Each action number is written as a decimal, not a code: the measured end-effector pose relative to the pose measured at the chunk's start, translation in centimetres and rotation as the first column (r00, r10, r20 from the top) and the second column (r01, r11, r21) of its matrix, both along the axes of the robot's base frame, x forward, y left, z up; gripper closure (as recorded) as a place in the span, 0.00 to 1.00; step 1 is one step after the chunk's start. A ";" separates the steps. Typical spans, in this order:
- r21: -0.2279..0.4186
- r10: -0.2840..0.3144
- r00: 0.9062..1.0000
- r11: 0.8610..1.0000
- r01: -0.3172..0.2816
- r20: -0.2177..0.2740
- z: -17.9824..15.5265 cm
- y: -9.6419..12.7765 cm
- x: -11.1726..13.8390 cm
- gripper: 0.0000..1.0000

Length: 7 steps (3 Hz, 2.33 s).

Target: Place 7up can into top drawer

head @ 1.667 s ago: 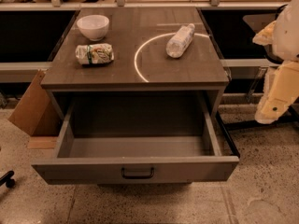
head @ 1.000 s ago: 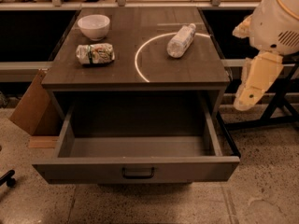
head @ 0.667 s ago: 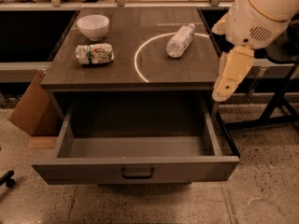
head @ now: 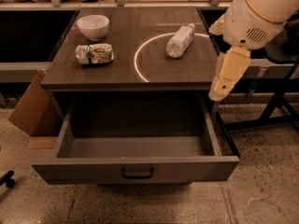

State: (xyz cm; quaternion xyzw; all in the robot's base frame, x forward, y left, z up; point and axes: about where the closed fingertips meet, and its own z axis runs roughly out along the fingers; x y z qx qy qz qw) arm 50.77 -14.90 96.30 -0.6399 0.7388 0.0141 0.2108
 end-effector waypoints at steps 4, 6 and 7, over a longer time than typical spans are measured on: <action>0.200 0.123 0.992 0.973 -0.119 -0.009 -4.0 7.9 8.0 0.00; 0.281 0.135 0.991 0.950 -0.137 0.024 -4.0 11.2 14.1 0.00; 0.300 0.135 0.990 0.944 -0.136 0.025 -4.0 13.4 17.0 0.00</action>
Offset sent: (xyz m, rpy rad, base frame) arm 0.0867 0.0795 -0.0366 0.2270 0.0088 0.1485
